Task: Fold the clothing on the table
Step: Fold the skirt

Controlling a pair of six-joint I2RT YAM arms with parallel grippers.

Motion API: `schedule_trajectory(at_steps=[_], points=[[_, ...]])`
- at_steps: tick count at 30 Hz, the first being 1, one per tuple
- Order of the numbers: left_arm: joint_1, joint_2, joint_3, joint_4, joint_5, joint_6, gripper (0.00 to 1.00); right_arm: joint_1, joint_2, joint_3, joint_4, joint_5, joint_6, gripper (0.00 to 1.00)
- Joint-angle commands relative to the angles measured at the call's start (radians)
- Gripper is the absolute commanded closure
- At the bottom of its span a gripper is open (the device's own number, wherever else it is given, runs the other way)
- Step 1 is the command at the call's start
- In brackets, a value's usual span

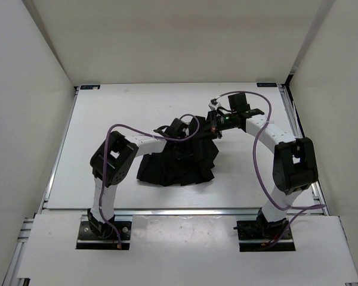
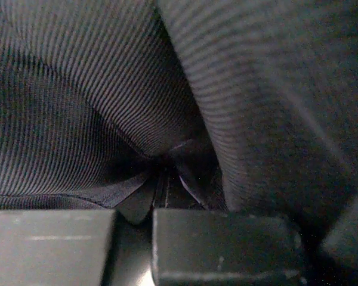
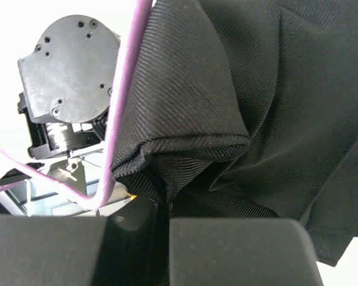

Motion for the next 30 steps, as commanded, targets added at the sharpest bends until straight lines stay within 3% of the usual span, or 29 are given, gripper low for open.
schedule_trajectory(at_steps=[1, 5, 9, 16, 21, 23, 26, 30], points=[[0.021, -0.009, -0.034, -0.018, 0.000, 0.000, 1.00, 0.008, -0.058, -0.003, 0.060, -0.066, 0.031, 1.00], [0.056, -0.105, -0.022, -0.024, 0.018, -0.006, 1.00, -0.006, -0.060, -0.016, 0.041, -0.043, 0.010, 1.00], [0.129, -0.195, 0.009, -0.064, 0.052, -0.003, 0.85, -0.032, -0.065, -0.023, 0.000, -0.025, -0.023, 1.00], [0.299, -0.380, -0.052, -0.066, 0.121, -0.006, 0.79, -0.076, -0.075, -0.013, -0.046, -0.008, -0.064, 1.00], [0.467, -0.486, -0.201, -0.159, -0.021, 0.112, 0.81, -0.089, -0.072, -0.001, -0.086, 0.000, -0.090, 1.00], [0.511, -0.515, -0.237, -0.225, -0.139, 0.173, 0.81, -0.093, -0.078, 0.002, -0.091, 0.004, -0.096, 1.00], [0.495, -0.532, -0.264, -0.296, -0.303, 0.239, 0.81, -0.092, -0.080, -0.003, -0.100, 0.000, -0.096, 1.00], [0.447, -0.541, -0.316, -0.320, -0.394, 0.244, 0.84, -0.090, -0.080, 0.016, -0.123, 0.012, -0.110, 1.00]])
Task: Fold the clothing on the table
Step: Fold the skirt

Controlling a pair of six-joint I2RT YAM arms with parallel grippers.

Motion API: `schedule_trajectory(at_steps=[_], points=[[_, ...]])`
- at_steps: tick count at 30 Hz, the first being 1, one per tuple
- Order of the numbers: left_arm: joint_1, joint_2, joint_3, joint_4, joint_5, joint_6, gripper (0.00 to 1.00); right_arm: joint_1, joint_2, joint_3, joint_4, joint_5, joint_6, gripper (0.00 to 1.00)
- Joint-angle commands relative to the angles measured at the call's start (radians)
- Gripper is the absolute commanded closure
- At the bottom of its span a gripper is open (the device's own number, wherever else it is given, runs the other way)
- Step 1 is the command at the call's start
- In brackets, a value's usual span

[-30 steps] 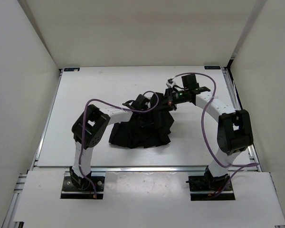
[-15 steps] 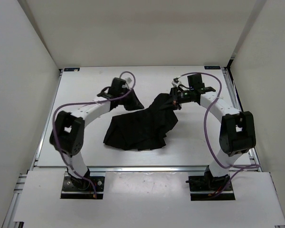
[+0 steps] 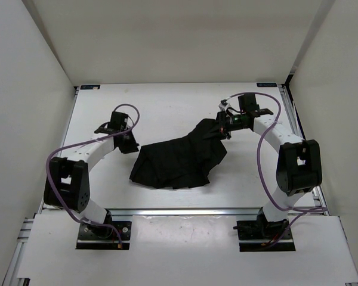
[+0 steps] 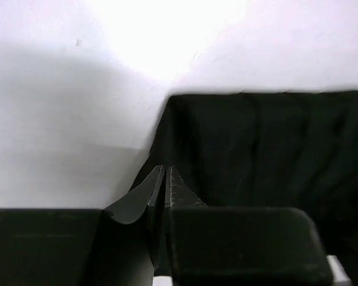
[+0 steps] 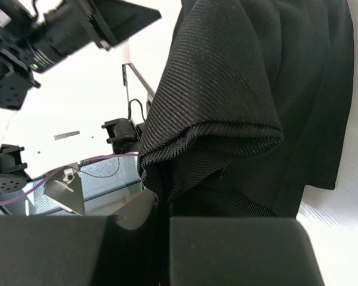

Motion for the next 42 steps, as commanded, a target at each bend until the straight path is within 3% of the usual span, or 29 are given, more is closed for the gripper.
schedule_trajectory(at_steps=[1, 6, 10, 17, 32, 34, 36, 37, 39, 42], points=[[-0.056, -0.042, -0.032, -0.063, -0.146, 0.050, 0.85, 0.001, -0.057, 0.038, -0.027, -0.005, -0.028, 1.00], [-0.135, 0.006, -0.077, -0.041, -0.168, 0.033, 0.88, 0.030, -0.064, 0.032, -0.020, -0.007, -0.021, 1.00], [-0.181, 0.064, -0.127, 0.030, -0.076, -0.009, 0.90, 0.081, -0.049, 0.062, -0.016, -0.004, -0.020, 1.00], [-0.263, 0.159, -0.088, 0.107, 0.055, -0.075, 0.92, 0.187, 0.041, 0.134, -0.006, -0.015, -0.014, 1.00], [-0.248, 0.113, -0.097, 0.110, 0.078, -0.091, 0.92, 0.334, 0.342, 0.363, -0.082, -0.027, -0.054, 1.00], [-0.249, 0.104, -0.092, 0.110, 0.078, -0.088, 0.93, 0.339, 0.374, 0.368, -0.067, -0.053, -0.034, 0.92], [-0.234, 0.095, -0.095, 0.099, 0.084, -0.085, 0.92, 0.346, 0.408, 0.381, -0.029, -0.096, -0.005, 0.60], [-0.225, 0.089, -0.098, 0.104, 0.090, -0.087, 0.92, 0.345, 0.413, 0.371, 0.006, -0.131, 0.015, 0.48], [-0.206, 0.072, -0.109, 0.107, 0.096, -0.084, 0.92, 0.362, 0.407, 0.359, 0.077, -0.185, 0.064, 0.37], [-0.163, 0.067, -0.117, 0.098, 0.105, -0.061, 0.92, 0.365, 0.368, 0.322, 0.207, -0.263, 0.136, 0.39]])
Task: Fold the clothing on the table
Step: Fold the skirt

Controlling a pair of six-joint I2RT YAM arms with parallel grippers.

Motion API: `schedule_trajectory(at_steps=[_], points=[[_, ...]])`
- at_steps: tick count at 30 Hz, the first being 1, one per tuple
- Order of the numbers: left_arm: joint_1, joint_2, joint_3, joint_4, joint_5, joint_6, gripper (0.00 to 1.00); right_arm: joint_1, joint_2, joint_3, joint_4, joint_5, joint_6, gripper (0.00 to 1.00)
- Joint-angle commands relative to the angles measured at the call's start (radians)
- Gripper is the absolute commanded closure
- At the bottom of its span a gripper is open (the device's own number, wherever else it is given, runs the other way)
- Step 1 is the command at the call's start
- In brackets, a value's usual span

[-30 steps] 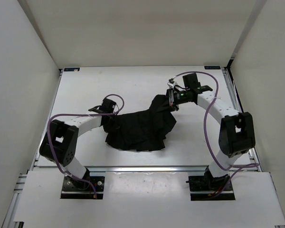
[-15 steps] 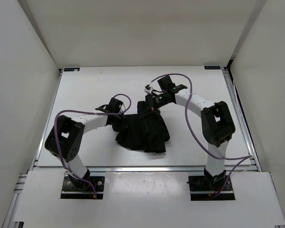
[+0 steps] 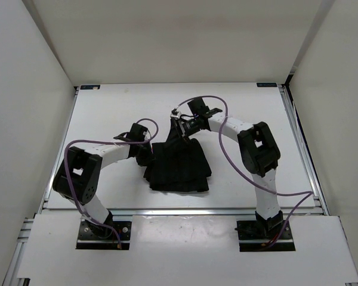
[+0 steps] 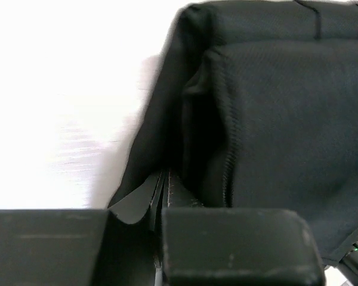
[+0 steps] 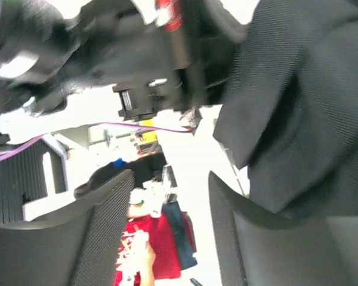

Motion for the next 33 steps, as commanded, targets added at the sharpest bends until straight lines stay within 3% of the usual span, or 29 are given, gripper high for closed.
schedule_trajectory(at_steps=[1, 2, 5, 9, 13, 16, 18, 22, 28, 33], points=[[0.064, -0.060, -0.009, -0.026, 0.011, 0.024, 0.92, 0.008, -0.075, -0.023, 0.195, -0.159, 0.110, 0.45], [0.075, -0.071, -0.001, -0.038, 0.011, 0.032, 0.93, 0.003, -0.088, -0.038, 0.220, -0.162, 0.131, 0.49], [0.142, -0.138, 0.055, -0.091, -0.006, 0.065, 0.92, -0.028, -0.184, -0.084, 0.208, -0.133, 0.132, 0.84], [0.230, -0.212, 0.187, -0.180, -0.064, 0.113, 0.91, -0.109, -0.294, -0.156, 0.112, -0.069, 0.069, 0.88], [0.236, -0.248, 0.233, -0.130, 0.151, 0.098, 0.92, -0.196, -0.339, -0.218, 0.010, 0.008, 0.001, 0.99], [0.201, -0.263, 0.096, 0.046, 0.407, -0.037, 0.97, -0.235, -0.340, -0.215, -0.104, 0.092, -0.081, 0.99], [0.163, -0.260, 0.013, 0.143, 0.460, -0.106, 0.98, -0.253, -0.342, -0.207, -0.184, 0.164, -0.127, 1.00], [0.077, -0.229, -0.108, 0.128, 0.343, -0.119, 1.00, -0.287, -0.365, -0.227, -0.217, 0.211, -0.151, 1.00], [0.084, -0.154, -0.159, 0.060, 0.117, -0.025, 1.00, -0.318, -0.406, -0.324, -0.191, 0.206, -0.137, 1.00], [0.078, -0.071, -0.176, 0.066, 0.065, 0.016, 1.00, -0.321, -0.447, -0.379, -0.177, 0.215, -0.131, 1.00]])
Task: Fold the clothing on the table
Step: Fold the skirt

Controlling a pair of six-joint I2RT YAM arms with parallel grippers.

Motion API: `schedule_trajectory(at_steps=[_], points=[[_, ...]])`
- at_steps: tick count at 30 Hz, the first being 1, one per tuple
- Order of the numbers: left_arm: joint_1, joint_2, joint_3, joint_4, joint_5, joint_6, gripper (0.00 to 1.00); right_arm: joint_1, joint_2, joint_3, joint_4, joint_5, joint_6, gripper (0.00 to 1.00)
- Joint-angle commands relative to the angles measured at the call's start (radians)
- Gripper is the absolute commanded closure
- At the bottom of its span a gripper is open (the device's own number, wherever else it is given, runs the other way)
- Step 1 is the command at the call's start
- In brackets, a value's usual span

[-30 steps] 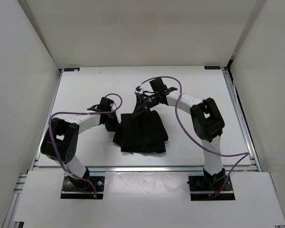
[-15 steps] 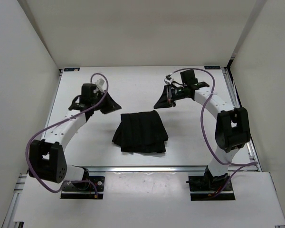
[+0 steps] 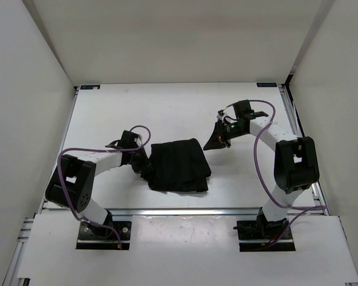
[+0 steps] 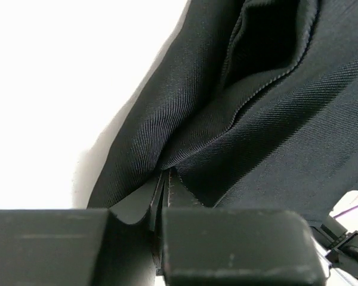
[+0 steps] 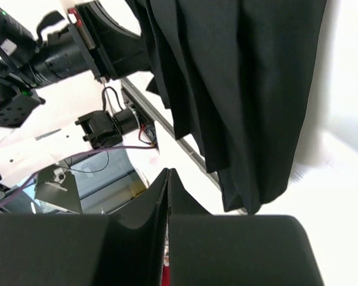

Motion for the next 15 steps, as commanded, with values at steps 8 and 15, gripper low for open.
schedule_trajectory(at_steps=[8, 15], points=[[0.034, -0.001, 0.082, -0.069, -0.148, 0.102, 0.96, -0.069, -0.197, -0.056, -0.053, 0.085, -0.051, 0.96], [0.112, -0.197, 0.152, -0.209, -0.149, 0.194, 0.41, -0.201, -0.304, -0.205, -0.029, 0.096, -0.064, 0.75]])
